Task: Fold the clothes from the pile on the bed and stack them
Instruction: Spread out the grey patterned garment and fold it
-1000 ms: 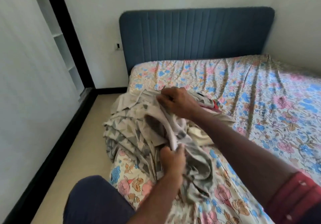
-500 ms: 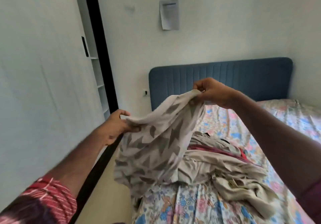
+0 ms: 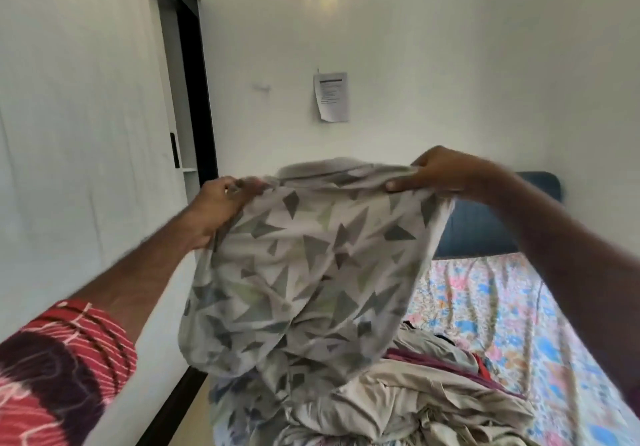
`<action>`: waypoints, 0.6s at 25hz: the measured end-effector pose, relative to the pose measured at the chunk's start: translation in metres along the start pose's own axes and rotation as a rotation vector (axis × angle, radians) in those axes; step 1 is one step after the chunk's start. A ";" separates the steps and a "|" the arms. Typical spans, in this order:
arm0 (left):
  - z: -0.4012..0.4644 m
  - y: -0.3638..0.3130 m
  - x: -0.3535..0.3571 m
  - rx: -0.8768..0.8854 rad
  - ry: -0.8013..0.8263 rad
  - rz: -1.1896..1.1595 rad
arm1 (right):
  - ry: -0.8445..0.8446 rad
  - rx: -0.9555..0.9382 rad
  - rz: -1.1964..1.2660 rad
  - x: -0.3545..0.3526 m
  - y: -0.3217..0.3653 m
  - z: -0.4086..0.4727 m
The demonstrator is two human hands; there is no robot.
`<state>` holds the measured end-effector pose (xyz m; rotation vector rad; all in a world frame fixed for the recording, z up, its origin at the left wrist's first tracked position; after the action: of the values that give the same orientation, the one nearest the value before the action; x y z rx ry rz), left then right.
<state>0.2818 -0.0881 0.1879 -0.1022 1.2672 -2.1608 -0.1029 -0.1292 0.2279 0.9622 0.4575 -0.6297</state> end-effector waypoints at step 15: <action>-0.029 -0.014 0.034 -0.095 0.139 -0.197 | 0.278 0.035 0.767 -0.008 -0.054 -0.038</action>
<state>0.2372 -0.0800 0.1762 -0.1229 1.4947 -2.3070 -0.1487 -0.1165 0.1807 1.1660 0.2842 0.1922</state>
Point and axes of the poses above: each hand's wrist, its own z-axis towards the middle knuckle, its own x-axis out of the palm, y = z × x, the point moved 2 cm from there along z, towards the middle knuckle, and after that the axes turned 11 degrees about -y, right-handed, at the moved point
